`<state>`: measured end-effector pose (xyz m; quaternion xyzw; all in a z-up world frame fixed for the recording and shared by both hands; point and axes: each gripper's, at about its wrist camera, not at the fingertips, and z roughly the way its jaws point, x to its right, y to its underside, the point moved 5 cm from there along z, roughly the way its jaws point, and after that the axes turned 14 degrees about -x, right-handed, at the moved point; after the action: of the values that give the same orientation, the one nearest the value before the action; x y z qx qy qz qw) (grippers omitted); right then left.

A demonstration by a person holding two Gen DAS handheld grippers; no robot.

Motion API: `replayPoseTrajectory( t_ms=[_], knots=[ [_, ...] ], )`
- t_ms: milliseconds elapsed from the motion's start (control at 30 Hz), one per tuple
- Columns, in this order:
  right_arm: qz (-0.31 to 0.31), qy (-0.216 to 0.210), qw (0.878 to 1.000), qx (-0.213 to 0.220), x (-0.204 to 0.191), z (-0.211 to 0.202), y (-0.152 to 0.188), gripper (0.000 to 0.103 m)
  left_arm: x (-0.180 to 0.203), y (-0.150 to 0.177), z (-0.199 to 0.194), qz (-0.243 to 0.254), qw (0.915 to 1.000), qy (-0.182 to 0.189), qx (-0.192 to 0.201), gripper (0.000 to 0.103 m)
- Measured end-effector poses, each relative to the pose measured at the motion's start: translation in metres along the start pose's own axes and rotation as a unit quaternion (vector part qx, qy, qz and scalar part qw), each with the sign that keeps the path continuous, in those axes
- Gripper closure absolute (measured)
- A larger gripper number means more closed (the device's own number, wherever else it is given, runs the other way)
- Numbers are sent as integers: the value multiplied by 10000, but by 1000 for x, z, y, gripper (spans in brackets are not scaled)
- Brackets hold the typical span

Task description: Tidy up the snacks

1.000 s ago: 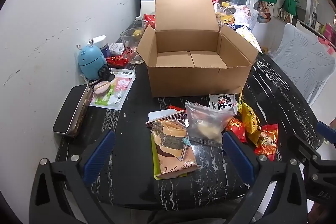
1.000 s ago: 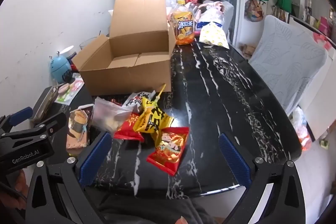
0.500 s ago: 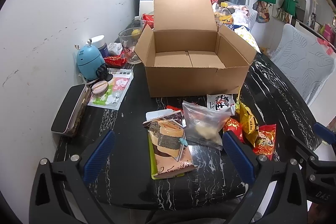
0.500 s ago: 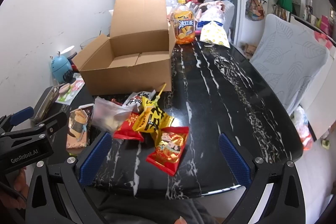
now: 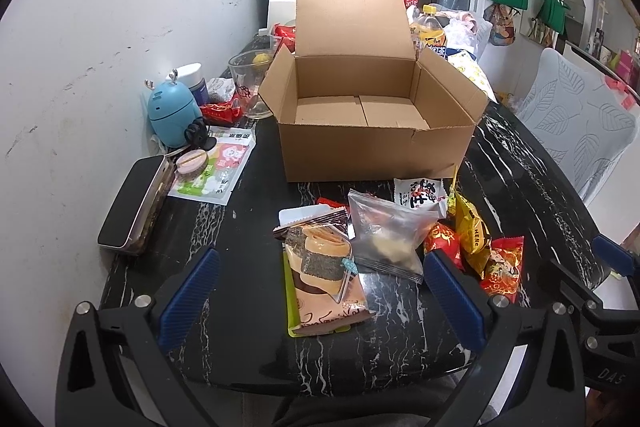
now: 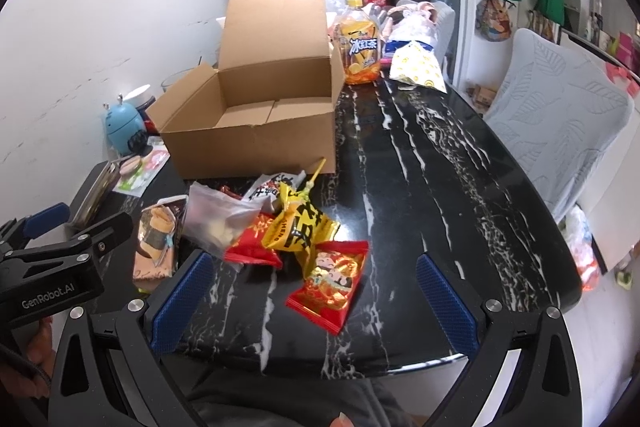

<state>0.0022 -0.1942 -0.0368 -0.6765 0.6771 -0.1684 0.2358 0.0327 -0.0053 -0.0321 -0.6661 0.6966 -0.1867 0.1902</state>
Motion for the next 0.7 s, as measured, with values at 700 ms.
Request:
replayPoseTrajectory(
  t_ms=[700],
  knots=[
    [8, 5, 10000, -95, 3, 6, 2, 0, 5, 2, 6, 6, 9999, 76, -103, 0]
  ],
)
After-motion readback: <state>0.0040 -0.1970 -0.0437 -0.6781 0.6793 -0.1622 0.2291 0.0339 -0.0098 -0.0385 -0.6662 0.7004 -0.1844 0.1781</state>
